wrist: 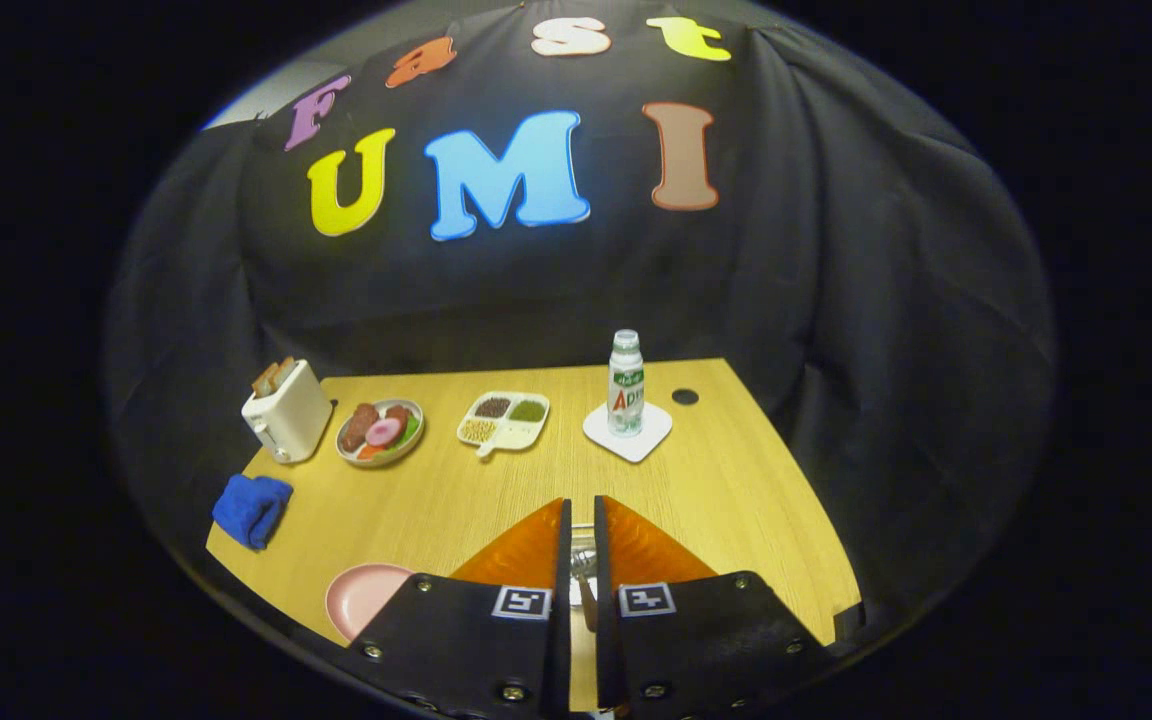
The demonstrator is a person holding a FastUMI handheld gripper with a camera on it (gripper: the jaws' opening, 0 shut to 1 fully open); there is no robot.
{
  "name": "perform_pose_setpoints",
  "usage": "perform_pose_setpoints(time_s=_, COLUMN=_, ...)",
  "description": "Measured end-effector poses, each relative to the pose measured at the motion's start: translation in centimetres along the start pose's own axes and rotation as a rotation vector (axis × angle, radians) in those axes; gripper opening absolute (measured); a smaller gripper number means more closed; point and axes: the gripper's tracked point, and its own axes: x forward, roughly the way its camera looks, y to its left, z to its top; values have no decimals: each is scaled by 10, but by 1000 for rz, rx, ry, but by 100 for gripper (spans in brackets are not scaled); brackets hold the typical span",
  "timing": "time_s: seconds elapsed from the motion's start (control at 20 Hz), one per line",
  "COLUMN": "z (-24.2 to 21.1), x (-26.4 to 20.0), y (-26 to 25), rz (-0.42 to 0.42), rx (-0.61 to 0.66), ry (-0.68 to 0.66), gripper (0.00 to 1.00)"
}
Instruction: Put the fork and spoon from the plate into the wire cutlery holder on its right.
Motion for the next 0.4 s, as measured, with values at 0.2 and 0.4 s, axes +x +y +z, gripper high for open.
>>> perform_pose_setpoints(time_s=0.2, z=46, x=-23, y=1, rz=-12, rx=-18, ry=-169, gripper=11)
perform_pose_setpoints(time_s=0.4, z=56, x=-34, y=6, rz=-15, rx=-13, ry=-210, gripper=10)
